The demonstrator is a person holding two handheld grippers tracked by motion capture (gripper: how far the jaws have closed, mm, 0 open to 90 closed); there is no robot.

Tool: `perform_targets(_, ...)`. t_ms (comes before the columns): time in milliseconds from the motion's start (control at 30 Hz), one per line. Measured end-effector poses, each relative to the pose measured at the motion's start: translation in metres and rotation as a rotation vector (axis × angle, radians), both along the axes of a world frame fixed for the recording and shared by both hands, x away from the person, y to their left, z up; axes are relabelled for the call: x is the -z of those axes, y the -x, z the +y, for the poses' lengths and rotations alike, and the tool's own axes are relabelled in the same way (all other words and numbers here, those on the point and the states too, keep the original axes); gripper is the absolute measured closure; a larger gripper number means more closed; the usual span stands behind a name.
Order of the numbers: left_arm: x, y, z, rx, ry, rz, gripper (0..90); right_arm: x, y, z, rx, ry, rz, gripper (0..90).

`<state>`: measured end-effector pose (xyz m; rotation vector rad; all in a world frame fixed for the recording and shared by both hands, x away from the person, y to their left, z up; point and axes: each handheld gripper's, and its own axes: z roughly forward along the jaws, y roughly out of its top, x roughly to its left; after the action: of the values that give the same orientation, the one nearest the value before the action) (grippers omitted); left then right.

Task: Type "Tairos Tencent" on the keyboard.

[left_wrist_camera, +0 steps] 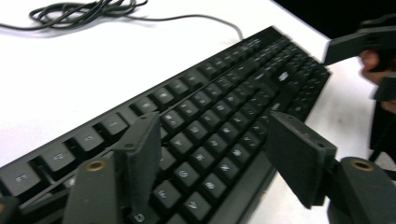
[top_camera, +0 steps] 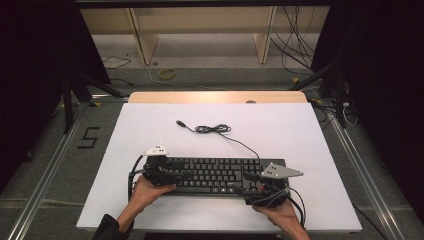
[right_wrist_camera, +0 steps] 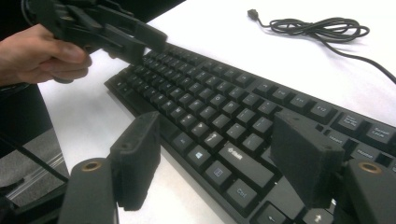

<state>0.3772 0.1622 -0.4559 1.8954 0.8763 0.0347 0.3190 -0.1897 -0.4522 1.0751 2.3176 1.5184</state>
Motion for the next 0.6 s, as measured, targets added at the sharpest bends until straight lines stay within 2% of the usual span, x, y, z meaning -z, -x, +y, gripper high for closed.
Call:
perform_targets(100,-0.002,0.006,0.001,0.013,0.028,-0.016,31.9,0.000,0.001,-0.003,0.003,-0.002,-0.008,34.2)
perform_targets(300,-0.004,0.019,0.007,0.021,0.060,-0.039,29.1,0.000,0.005,-0.011,0.018,-0.005,-0.022,34.5)
perform_targets(600,-0.002,0.035,0.015,0.029,0.077,-0.056,26.0,0.004,0.013,-0.024,0.042,0.013,-0.042,34.6)
